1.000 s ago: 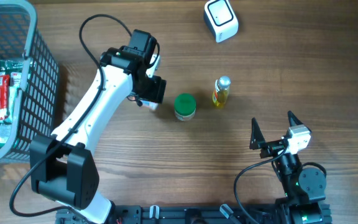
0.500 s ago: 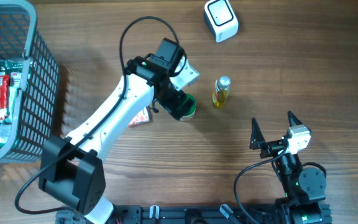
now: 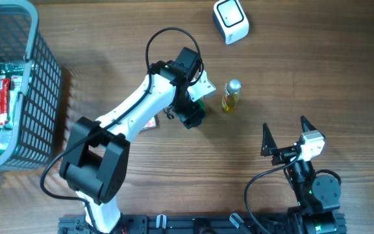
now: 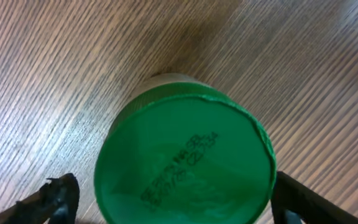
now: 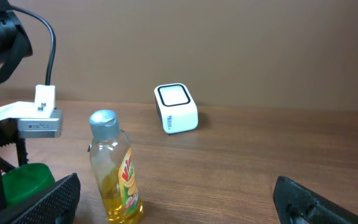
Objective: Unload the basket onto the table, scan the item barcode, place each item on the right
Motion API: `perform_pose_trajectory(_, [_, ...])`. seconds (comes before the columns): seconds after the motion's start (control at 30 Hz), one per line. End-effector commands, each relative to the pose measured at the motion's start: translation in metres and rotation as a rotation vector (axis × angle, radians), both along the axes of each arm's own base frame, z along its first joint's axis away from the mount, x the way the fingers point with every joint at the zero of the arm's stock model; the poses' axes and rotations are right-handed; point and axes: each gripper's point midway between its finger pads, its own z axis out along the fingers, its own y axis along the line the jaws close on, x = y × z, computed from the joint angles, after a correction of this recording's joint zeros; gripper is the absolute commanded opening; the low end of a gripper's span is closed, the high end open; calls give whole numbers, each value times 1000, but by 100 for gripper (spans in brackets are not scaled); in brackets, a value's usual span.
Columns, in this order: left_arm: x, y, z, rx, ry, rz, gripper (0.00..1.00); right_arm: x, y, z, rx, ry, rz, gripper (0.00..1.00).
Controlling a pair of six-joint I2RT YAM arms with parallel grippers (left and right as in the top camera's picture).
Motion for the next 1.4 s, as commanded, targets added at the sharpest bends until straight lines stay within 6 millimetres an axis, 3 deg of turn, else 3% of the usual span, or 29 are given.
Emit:
perform_pose_trajectory(0.0, [-5, -6, -5, -25, 24, -22, 89, 0, 0, 1, -11, -8, 3, 100])
perform_pose_trajectory(0.2, [-5, -15, -19, -51, 56, -29, 81, 0, 0, 1, -11, -8, 3, 100])
perform_pose_trajectory(0.3, [-5, -15, -20, -52, 58, -28, 67, 0, 0, 1, -11, -8, 3, 100])
perform_pose_trajectory(0.57, [-6, -15, -19, -54, 80, 50, 46, 0, 0, 1, -11, -8, 3, 100])
perform_pose_trajectory(0.8, [-4, -16, -17, -67, 163, 439, 44, 0, 0, 1, -11, -8, 3, 100])
perform_pose_trajectory(0.9, [-1, -14, -13, -69, 212, 758, 42, 0, 0, 1, -11, -8, 3, 100])
perform_pose_trajectory(1.0, [11, 3, -16, -8, 130, 1002, 49, 0, 0, 1, -11, -8, 3, 100])
perform_pose_trajectory(1.17, [7, -7, -16, -4, 103, 1148, 51, 0, 0, 1, -11, -8, 3, 99])
perform_pose_trajectory(1.3, [8, -7, -15, 36, -9, 1150, 73, 0, 0, 1, -11, -8, 3, 100])
perform_pose_trajectory(1.37, [16, 2, -8, 61, -104, 1137, 91, 0, 0, 1, -11, -8, 3, 100])
